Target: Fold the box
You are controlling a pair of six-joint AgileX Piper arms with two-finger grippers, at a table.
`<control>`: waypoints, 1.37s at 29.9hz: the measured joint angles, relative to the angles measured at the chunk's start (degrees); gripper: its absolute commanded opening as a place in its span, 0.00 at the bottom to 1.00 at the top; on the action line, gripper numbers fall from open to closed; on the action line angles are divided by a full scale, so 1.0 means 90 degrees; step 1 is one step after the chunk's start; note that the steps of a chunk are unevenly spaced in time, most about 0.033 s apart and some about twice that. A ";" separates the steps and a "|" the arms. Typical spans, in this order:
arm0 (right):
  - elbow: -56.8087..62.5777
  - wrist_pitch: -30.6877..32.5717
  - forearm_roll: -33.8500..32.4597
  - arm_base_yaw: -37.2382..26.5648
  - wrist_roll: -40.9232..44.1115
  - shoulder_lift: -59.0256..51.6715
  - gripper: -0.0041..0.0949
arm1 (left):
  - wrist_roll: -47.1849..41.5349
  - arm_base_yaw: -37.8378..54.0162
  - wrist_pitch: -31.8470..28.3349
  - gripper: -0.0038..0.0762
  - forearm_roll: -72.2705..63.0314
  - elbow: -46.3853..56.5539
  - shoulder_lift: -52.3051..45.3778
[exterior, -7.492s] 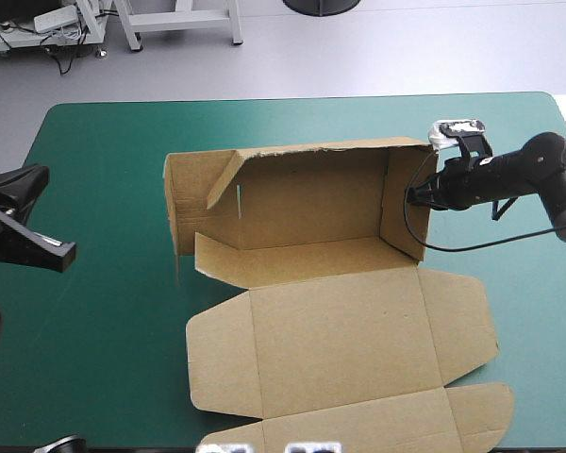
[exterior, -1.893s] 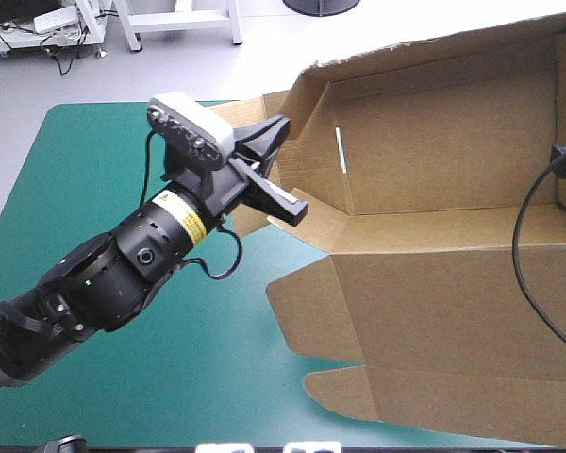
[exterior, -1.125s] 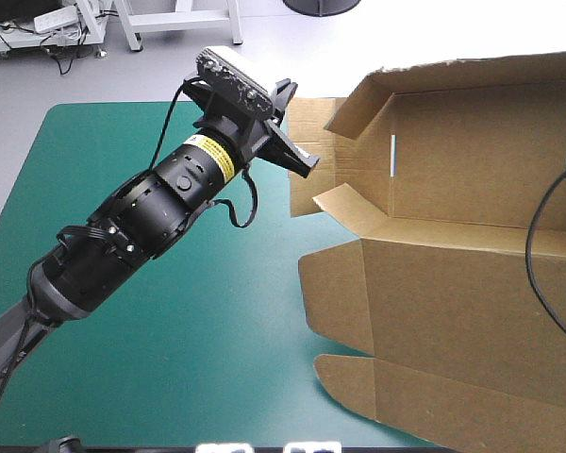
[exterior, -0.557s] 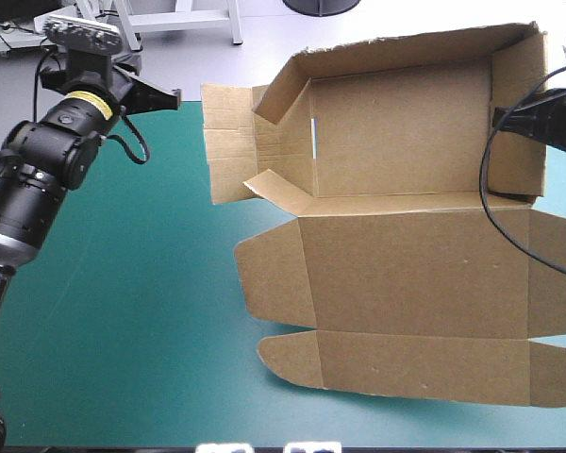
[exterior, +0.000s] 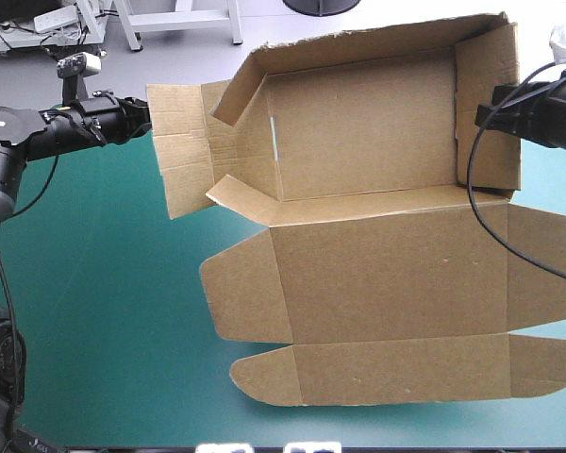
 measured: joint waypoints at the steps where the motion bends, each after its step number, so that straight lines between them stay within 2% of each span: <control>1: 0.0000 0.0000 0.0070 0.0000 -0.0058 -0.0001 0.02 | 0.0076 0.0047 0.0292 0.07 -0.0234 -0.0007 0.0088; 4: 0.0000 -0.0025 0.0223 0.0000 -0.0147 -0.0018 0.02 | 0.0261 0.0112 0.1122 0.06 -0.0581 -0.0007 0.0291; 7: 0.0000 -0.0105 0.0250 0.0000 -0.0173 -0.0017 0.02 | 0.0338 0.0112 0.1436 0.06 -0.0643 -0.0007 0.0377; 13: 0.0000 -0.0282 0.0283 0.0000 -0.0180 0.0004 0.02 | 0.0338 0.0067 0.1502 0.06 -0.0790 -0.0007 0.0255; 19: 0.0000 -0.0530 0.0674 0.0000 -0.0276 0.0249 0.03 | 0.0338 -0.0198 0.1569 0.06 -0.0813 -0.0007 -0.0134; 41: 0.0000 -0.0457 0.0723 -0.0005 -0.0483 0.0593 0.03 | 0.0368 -0.1128 0.1572 0.05 -0.1381 -0.0007 -0.0502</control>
